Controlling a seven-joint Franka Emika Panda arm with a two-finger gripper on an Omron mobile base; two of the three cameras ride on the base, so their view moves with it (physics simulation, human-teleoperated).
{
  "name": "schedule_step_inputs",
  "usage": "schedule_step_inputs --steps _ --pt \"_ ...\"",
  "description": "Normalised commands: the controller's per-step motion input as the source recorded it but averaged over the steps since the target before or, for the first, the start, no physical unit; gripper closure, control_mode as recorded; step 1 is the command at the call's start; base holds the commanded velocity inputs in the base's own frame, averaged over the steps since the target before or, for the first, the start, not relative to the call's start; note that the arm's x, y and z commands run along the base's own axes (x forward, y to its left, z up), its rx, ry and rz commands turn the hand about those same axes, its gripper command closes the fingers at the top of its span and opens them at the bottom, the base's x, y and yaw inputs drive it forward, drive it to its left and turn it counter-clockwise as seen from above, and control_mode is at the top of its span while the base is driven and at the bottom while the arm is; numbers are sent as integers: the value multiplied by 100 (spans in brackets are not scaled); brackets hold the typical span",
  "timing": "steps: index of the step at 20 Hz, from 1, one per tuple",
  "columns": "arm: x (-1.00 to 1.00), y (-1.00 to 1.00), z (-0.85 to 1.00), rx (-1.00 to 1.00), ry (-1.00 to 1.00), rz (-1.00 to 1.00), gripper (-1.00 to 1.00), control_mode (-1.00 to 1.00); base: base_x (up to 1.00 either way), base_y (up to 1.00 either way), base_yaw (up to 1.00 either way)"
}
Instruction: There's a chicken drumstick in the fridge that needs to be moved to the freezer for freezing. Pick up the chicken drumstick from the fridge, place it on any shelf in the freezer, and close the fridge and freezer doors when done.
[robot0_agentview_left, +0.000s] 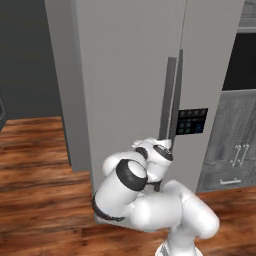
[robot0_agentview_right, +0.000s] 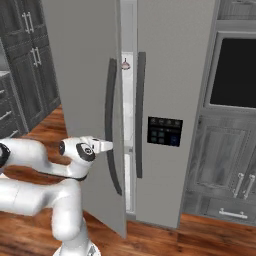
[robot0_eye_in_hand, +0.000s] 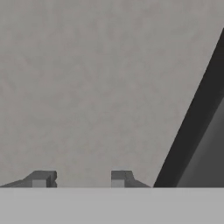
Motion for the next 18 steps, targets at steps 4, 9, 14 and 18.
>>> schedule_step_inputs --steps 4,9,14,18 --pt "41 -93 0 12 0 18 -100 -100 0 0 0" --pt "49 -87 0 12 0 18 -100 -100 0 0 0" --pt "57 -80 0 11 0 17 -100 -100 0 0 0" --pt "66 -70 0 11 0 14 -100 -100 0 0 0"
